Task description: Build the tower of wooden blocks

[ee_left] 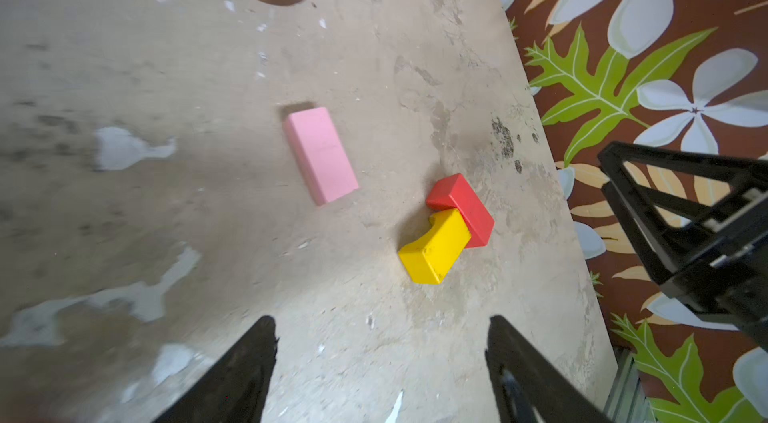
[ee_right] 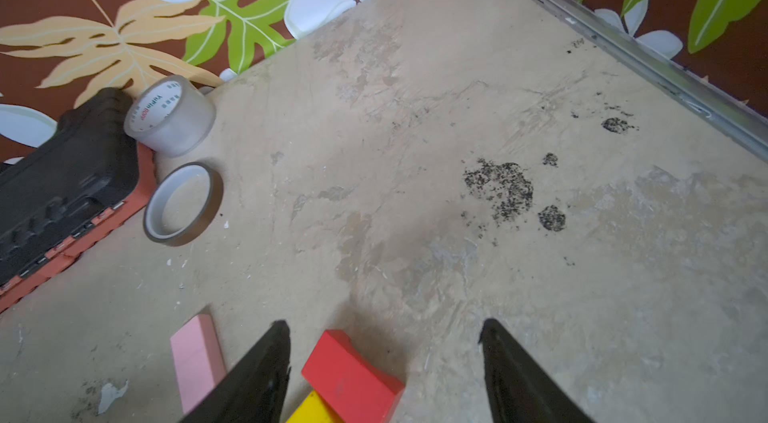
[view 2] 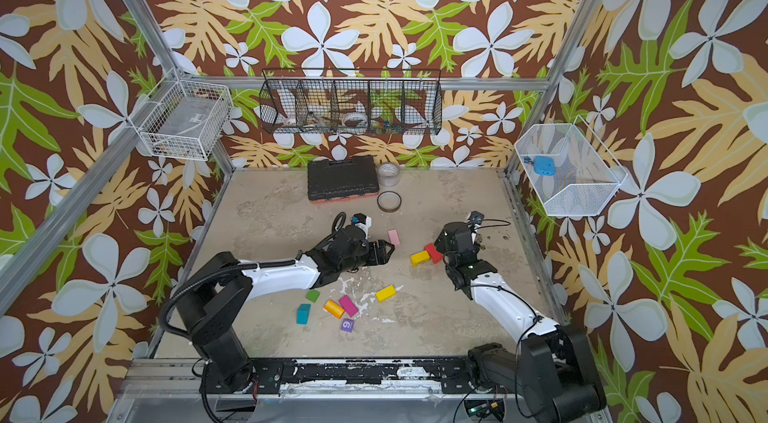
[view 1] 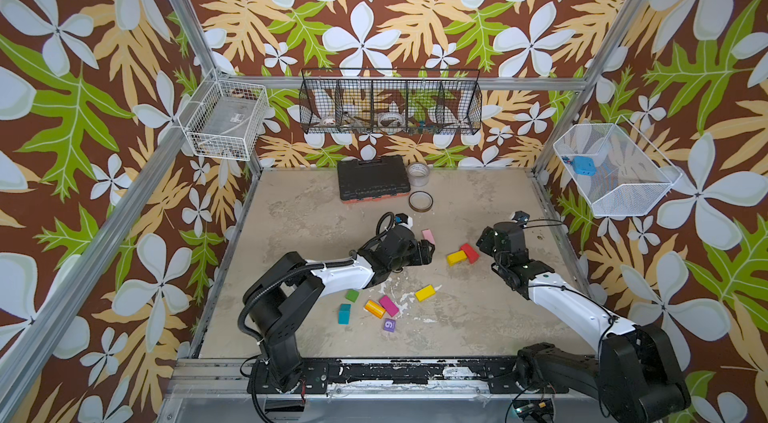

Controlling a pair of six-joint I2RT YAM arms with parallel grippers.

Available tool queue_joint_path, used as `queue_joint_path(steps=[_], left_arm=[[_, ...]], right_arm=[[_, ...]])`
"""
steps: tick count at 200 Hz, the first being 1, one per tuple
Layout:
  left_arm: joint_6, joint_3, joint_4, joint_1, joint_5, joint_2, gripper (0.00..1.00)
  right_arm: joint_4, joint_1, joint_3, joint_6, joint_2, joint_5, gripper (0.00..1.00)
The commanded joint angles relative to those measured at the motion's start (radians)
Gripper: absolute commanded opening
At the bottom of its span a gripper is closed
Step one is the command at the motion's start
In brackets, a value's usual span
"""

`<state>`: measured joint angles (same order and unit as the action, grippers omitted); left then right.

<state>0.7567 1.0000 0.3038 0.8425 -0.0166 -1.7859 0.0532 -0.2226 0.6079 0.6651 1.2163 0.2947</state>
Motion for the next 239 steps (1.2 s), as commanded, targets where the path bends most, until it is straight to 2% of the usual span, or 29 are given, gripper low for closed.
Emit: queue_joint_path(steps=[1, 17, 36, 53, 85, 108, 124, 159, 185, 239], left_arm=[[-0.068, 0.071, 0.012, 0.032, -0.041, -0.061, 0.81], [-0.125, 0.11, 0.013, 0.048, -0.07, -0.105, 0.81], [-0.105, 0.113, 0.043, 0.048, -0.14, -0.147, 0.8], [-0.088, 0.107, 0.083, 0.049, -0.197, -0.173, 0.79], [-0.121, 0.145, 0.074, 0.05, -0.209, -0.218, 0.78], [-0.139, 0.177, 0.107, 0.049, -0.256, -0.272, 0.78], [-0.202, 0.223, 0.105, 0.05, -0.273, -0.318, 0.77], [-0.262, 0.288, 0.047, 0.048, -0.194, -0.37, 0.77], [-0.251, 0.296, 0.042, 0.047, -0.223, -0.377, 0.77], [-0.155, 0.173, 0.204, 0.051, -0.316, -0.333, 0.72]], right_arm=[[0.03, 0.059, -0.003, -0.065, 0.054, -0.171, 0.68], [0.076, 0.089, -0.004, -0.075, 0.119, -0.232, 0.63], [0.1, 0.106, 0.02, -0.083, 0.208, -0.289, 0.54], [0.131, 0.106, 0.026, -0.08, 0.266, -0.34, 0.52], [0.184, 0.106, -0.002, -0.049, 0.309, -0.373, 0.51], [0.223, 0.106, -0.044, -0.021, 0.302, -0.372, 0.47], [0.244, 0.106, -0.068, -0.009, 0.291, -0.367, 0.47], [0.273, 0.106, -0.115, 0.012, 0.261, -0.377, 0.47], [0.275, 0.104, -0.135, 0.014, 0.249, -0.388, 0.46], [0.272, 0.102, -0.165, 0.029, 0.201, -0.384, 0.45]])
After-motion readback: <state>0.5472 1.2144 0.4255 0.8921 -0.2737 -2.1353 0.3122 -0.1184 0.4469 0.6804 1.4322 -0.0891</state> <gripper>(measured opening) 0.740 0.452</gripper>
